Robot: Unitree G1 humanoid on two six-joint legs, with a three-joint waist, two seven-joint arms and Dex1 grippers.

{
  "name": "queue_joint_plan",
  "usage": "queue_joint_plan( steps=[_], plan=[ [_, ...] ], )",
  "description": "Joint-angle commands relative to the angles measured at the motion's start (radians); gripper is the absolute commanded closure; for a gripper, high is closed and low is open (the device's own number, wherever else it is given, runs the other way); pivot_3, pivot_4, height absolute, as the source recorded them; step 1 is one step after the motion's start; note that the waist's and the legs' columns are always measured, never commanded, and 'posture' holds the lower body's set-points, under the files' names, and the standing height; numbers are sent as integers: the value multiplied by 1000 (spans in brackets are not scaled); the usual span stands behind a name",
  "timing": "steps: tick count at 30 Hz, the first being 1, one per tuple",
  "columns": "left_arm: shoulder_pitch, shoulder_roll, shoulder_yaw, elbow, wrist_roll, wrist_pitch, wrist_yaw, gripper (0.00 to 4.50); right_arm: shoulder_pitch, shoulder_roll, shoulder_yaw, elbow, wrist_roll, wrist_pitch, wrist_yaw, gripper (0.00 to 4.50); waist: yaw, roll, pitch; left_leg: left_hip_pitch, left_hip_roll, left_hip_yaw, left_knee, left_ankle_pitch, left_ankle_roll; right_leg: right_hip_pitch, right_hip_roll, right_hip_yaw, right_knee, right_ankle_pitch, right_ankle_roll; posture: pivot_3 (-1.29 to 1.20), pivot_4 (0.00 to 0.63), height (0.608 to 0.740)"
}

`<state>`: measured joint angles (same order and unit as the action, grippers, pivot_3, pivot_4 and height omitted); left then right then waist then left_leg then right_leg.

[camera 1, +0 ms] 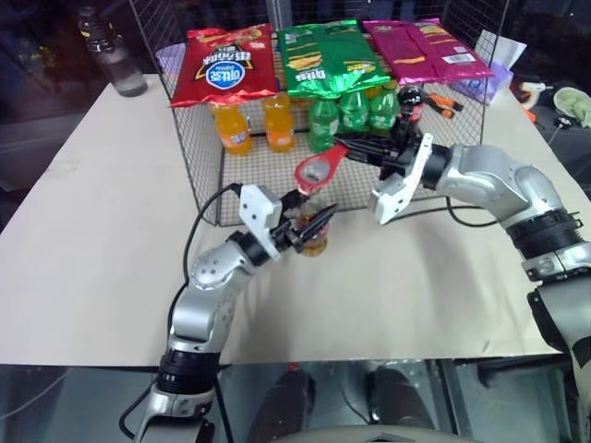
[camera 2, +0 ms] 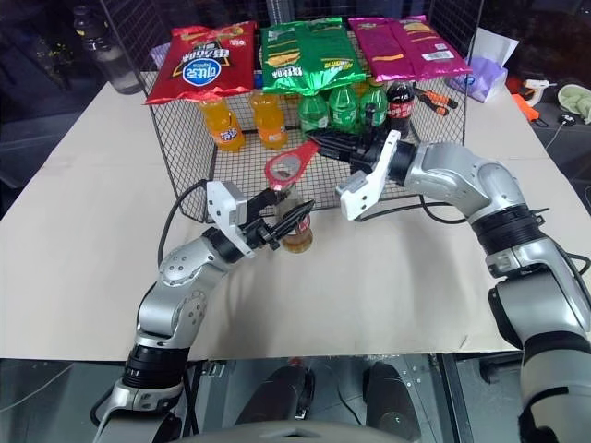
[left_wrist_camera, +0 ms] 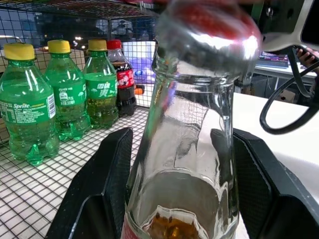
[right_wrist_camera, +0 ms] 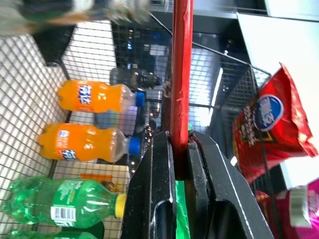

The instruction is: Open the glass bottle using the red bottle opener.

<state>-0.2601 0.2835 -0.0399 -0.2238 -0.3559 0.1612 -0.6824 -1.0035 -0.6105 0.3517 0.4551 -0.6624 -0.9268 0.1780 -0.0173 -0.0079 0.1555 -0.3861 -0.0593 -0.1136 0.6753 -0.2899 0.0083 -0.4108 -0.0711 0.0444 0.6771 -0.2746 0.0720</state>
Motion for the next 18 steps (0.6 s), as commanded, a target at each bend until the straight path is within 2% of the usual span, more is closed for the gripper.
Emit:
queue_joint_plan(
  steps=[1, 4, 9, 12, 16, 18],
  plan=[
    [1, -1, -16, -24, -9, -15, -14, 2232, -3, 11, -60, -27, 81, 13, -18, 4500, 0, 0, 0, 0, 0, 0, 0, 0, 0, 0, 0, 0, 0, 0, 0, 0, 150, 740],
    [0, -1, -17, -23, -8, -16, -14, 2232, 17, 16, -68, -20, 126, 23, 0, 4500, 0, 0, 0, 0, 0, 0, 0, 0, 0, 0, 0, 0, 0, 0, 0, 0, 150, 740],
    [0, -1, -19, -19, -6, -19, -16, 2232, 96, 49, -87, -18, 316, 95, 93, 4500, 0, 0, 0, 0, 0, 0, 0, 0, 0, 0, 0, 0, 0, 0, 0, 0, 150, 740],
    [1, -1, -19, -20, -5, -20, -15, 2232, 183, 95, -118, -60, 520, 254, 207, 4500, 0, 0, 0, 0, 1, 0, -1, 0, 0, 0, 0, 0, -1, 0, 0, 0, 150, 740],
    [5, 0, -19, -23, -5, -20, -15, 2232, 334, 126, -129, -251, 799, 561, 404, 4500, 1, 0, 0, 0, 1, -1, -1, 0, 0, 1, 0, 0, -1, 0, 0, 0, 150, 740],
    [6, 1, -18, -24, -6, -21, -15, 2232, 395, 121, -130, -350, 882, 703, 467, 4500, 1, 0, 0, 0, 1, -1, -1, 0, 0, 0, 0, 0, -1, 0, 0, 0, 150, 740]
  ],
)
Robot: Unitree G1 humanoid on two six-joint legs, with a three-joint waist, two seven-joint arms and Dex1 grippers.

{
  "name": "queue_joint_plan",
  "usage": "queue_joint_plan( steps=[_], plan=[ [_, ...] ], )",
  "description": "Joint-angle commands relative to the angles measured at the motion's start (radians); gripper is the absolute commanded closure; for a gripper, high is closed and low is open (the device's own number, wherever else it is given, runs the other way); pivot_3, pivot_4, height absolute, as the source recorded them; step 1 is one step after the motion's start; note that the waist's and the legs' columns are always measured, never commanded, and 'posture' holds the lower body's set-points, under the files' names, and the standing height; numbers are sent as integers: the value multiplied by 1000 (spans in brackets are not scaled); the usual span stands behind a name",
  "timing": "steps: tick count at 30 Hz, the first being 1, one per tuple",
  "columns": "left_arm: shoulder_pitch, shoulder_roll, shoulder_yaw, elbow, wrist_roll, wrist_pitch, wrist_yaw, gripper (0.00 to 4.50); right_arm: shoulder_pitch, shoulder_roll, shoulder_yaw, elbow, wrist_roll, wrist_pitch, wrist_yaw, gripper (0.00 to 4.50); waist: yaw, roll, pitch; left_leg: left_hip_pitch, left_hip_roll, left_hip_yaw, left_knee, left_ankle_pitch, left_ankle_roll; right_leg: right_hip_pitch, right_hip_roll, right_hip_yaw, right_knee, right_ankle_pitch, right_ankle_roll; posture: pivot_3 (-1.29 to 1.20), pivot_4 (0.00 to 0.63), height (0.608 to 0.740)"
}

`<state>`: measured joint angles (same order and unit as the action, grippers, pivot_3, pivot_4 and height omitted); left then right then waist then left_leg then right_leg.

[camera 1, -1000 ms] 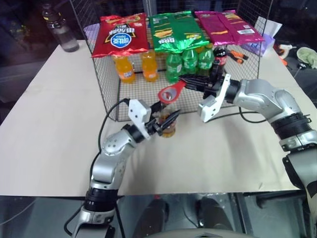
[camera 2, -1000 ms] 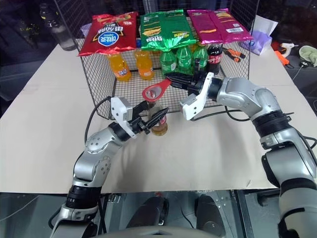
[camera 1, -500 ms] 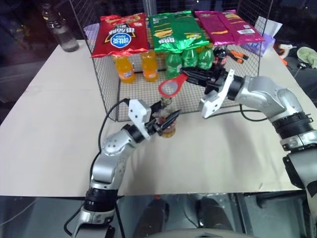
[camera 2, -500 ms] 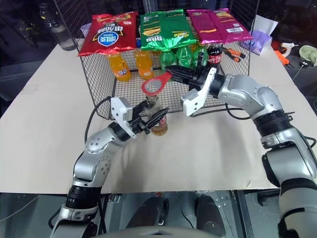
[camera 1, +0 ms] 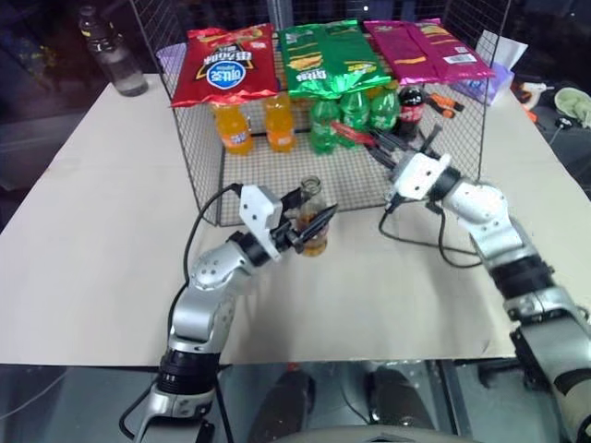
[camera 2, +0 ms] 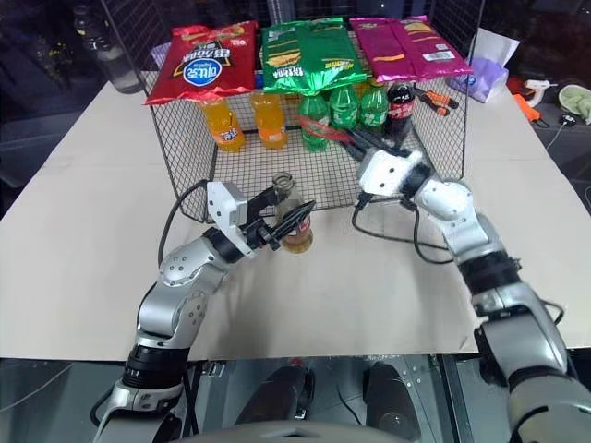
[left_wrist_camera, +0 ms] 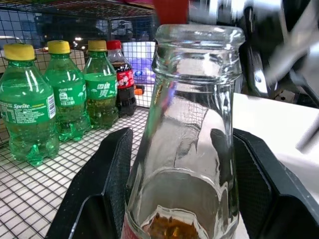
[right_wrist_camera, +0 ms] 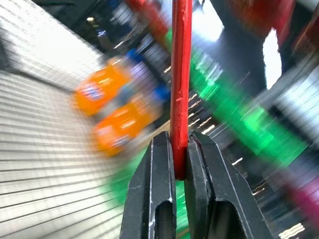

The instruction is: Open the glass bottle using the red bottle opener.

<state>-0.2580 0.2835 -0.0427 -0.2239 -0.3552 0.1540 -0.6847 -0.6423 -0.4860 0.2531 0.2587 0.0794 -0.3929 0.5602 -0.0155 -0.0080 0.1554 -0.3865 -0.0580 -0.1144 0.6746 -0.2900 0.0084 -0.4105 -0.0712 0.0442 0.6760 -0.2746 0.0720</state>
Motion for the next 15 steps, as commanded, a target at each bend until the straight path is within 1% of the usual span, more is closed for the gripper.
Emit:
queue_joint_plan(
  steps=[1, 4, 6, 8, 12, 14, 15],
  plan=[
    [4, 1, -15, -25, -7, -14, -12, 2232, 64, -10, -29, -197, 173, 225, 115, 4500, 0, 0, 0, 0, 0, 0, 0, 0, 0, 0, 0, 0, 0, 0, 0, 0, 150, 740],
    [4, 0, -13, -28, -12, -11, -11, 2232, 173, -51, -11, -338, 292, 453, 208, 4500, 3, 0, 0, 0, 0, 0, 0, 0, 0, 0, 0, 0, 0, 0, 0, 0, 150, 740],
    [4, -1, -14, -32, -17, -9, -13, 2232, 227, -74, -4, -404, 335, 590, 227, 4500, 5, 0, 0, 0, 0, -1, 0, 0, 0, 0, 0, -1, -1, 0, 0, 0, 150, 740],
    [6, -2, -16, -37, -21, -7, -15, 2232, 255, -63, -18, -439, 342, 656, 205, 4500, 4, 0, 0, 0, 0, -1, 0, 0, 0, 0, 0, 0, -1, 0, 0, 0, 150, 740],
    [7, -3, -13, -39, -14, -14, -7, 2232, 276, -29, -29, -451, 290, 658, 173, 4500, 2, 0, 0, 0, 0, 0, 0, 0, 0, 0, 0, 0, 0, 0, 0, 0, 150, 740],
    [6, -4, -12, -39, -9, -20, -3, 1189, 275, -13, -36, -449, 273, 659, 158, 4500, 4, 0, 0, 0, 0, 0, 0, 0, 0, 0, 0, 0, 0, 0, 0, 0, 150, 740],
    [4, -5, -9, -38, -7, -22, 1, 860, 273, -6, -39, -447, 266, 659, 153, 4500, 5, 0, 0, 0, 0, 0, 0, 0, 0, 0, 0, 0, 0, 0, 0, 0, 150, 740]
  ],
)
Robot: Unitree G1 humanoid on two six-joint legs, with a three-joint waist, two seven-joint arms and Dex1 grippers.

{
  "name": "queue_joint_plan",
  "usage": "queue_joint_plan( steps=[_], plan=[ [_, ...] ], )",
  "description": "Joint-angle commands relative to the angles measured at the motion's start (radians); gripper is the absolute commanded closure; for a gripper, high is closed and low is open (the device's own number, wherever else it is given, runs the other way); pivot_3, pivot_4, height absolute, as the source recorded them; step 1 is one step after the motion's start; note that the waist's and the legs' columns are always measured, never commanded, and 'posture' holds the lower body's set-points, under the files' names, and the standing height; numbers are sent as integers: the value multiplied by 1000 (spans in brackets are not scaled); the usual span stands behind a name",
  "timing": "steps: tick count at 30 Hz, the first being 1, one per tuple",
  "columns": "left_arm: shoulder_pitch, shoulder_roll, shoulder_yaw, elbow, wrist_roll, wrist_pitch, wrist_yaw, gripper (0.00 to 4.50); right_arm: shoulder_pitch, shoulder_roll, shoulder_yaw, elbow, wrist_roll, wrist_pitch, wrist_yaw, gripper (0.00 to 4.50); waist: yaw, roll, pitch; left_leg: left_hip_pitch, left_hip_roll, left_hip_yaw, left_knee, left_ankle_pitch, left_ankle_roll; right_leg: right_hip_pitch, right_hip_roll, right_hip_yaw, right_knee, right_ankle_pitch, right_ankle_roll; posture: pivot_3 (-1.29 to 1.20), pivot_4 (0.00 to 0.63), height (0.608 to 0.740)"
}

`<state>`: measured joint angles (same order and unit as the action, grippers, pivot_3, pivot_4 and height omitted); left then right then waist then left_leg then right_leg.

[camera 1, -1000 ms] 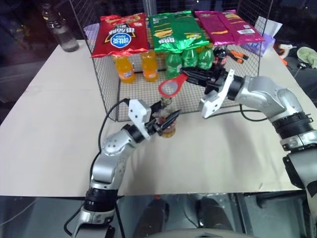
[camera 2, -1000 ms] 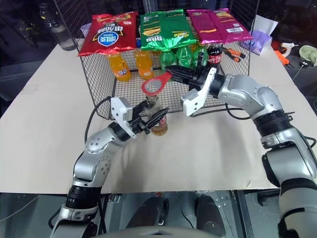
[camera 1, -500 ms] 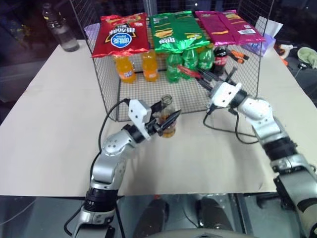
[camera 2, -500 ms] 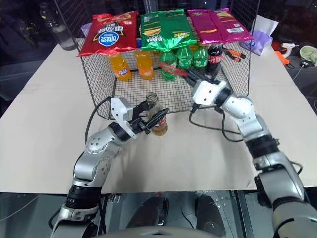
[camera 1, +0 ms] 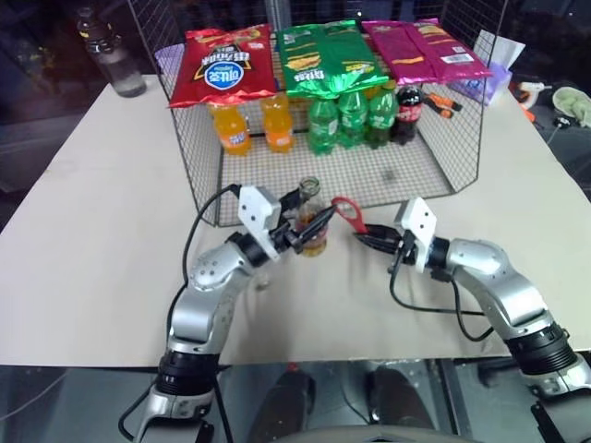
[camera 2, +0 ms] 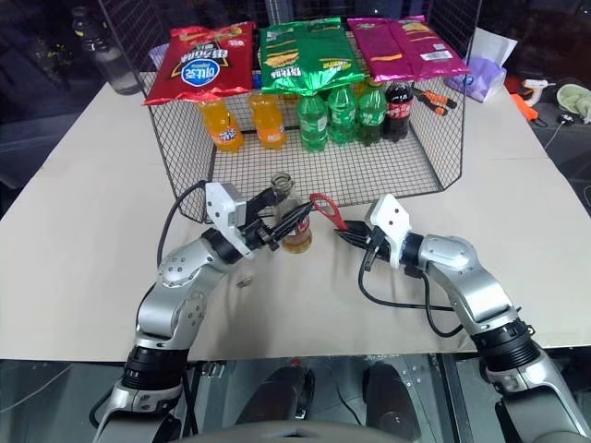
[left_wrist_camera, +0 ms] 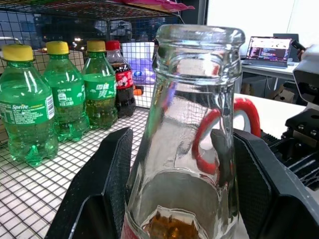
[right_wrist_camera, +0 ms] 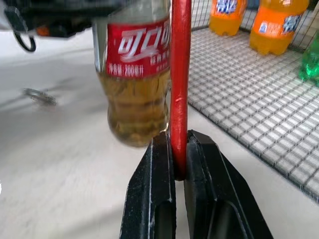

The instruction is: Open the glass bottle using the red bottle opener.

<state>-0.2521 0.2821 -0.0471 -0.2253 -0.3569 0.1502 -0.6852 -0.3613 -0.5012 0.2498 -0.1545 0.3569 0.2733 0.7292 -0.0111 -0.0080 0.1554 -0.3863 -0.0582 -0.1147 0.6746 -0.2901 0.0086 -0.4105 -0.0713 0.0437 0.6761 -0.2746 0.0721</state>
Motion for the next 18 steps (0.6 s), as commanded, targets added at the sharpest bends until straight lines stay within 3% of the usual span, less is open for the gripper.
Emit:
queue_joint_plan(
  steps=[1, 2, 18],
  plan=[
    [-5, -4, -4, -35, -7, -17, 3, 412, -9, 15, -37, -32, -19, -8, -19, 4500, 0, 0, 0, 0, -1, 0, 0, 0, 0, 0, 0, 0, 0, 0, 0, 0, 150, 740],
    [-7, -4, -4, -34, -8, -17, 3, 29, -10, 21, -39, -30, -25, -9, -22, 4500, 0, 0, 0, 0, -1, 0, 0, 0, 0, 0, 0, 0, 0, 0, 0, 0, 150, 740],
    [31, 19, 8, -96, -33, 5, -12, 29, 5, 66, -74, 0, -90, -31, -38, 4500, -2, 0, 0, 0, 0, 0, 0, 0, 0, 0, 0, 0, 0, 0, 0, 0, 150, 740]
  ],
)
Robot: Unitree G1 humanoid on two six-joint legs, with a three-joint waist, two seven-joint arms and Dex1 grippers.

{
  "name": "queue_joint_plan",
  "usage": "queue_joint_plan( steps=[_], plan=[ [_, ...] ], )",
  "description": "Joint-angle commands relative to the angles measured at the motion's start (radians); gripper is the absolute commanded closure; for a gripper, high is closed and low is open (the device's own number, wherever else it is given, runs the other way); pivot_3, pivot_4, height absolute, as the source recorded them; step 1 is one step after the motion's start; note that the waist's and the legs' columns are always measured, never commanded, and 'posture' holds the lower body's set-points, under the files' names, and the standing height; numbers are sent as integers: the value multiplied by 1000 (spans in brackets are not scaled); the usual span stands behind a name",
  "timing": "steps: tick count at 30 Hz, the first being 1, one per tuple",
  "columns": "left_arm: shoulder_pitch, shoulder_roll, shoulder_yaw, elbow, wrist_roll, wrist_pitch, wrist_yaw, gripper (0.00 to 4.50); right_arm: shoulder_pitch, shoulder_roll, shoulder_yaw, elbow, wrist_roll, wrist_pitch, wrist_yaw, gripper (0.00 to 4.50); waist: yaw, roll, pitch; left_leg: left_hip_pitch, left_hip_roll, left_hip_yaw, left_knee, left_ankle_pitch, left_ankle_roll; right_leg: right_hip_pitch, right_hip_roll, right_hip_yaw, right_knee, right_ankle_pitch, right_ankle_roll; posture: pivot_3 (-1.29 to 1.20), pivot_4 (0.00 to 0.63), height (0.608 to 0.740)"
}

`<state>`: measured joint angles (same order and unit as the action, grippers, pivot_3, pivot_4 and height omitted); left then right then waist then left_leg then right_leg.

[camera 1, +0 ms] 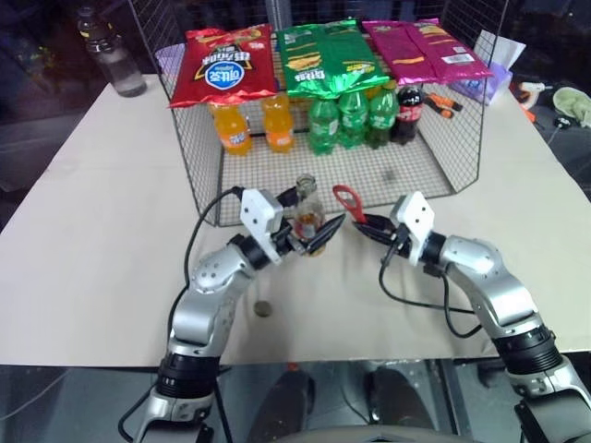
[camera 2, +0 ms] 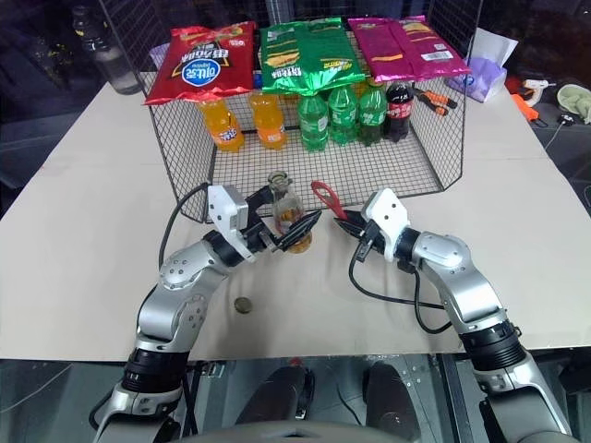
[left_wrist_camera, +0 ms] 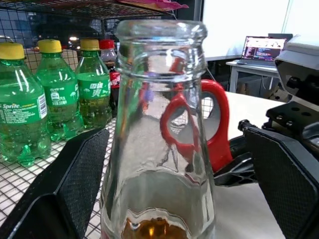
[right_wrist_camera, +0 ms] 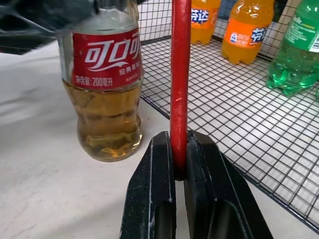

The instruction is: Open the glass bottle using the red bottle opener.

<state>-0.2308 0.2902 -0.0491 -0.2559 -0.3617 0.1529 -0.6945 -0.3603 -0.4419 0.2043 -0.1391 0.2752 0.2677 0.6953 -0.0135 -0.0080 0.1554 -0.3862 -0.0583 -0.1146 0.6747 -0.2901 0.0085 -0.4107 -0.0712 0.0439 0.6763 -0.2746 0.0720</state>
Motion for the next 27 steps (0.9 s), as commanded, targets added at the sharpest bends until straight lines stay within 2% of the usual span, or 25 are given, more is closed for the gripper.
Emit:
queue_joint_plan(
  steps=[1, 10, 17, 21, 27],
  plan=[
    [19, 16, 14, -81, -34, 8, -2, 29, 8, 7, -30, -13, -11, -28, -4, 4500, 0, 0, 0, 0, 0, 0, 0, 0, 0, 0, 0, 0, 0, 0, 0, 0, 150, 740],
    [185, 102, 82, -243, -74, 61, 17, 29, 72, 5, -105, -44, 29, 15, -17, 4500, -1, 0, 0, 0, 1, 0, -1, 0, 0, 0, 0, 0, 0, 0, 0, 0, 150, 740],
    [265, 137, 129, -254, -74, 45, 32, 29, 125, -2, -137, -89, 68, 74, -9, 4500, 1, 0, 0, 1, 1, 1, -1, 0, 0, 0, 0, 0, 0, 0, 0, 0, 150, 740],
    [302, 138, 142, -276, -72, 44, 51, 29, 158, -13, -146, -161, 150, 198, 3, 4500, 1, 0, 0, 1, 1, 1, -2, 0, 0, 0, 0, 1, 0, 0, 0, 0, 150, 740],
    [390, 118, 219, -248, -68, 22, 112, 29, 254, -105, -159, -325, 442, 600, 47, 4500, 2, 0, 0, 1, 2, 0, -4, 0, 0, 1, 0, 0, -3, 0, 0, 0, 150, 740]
  ],
)
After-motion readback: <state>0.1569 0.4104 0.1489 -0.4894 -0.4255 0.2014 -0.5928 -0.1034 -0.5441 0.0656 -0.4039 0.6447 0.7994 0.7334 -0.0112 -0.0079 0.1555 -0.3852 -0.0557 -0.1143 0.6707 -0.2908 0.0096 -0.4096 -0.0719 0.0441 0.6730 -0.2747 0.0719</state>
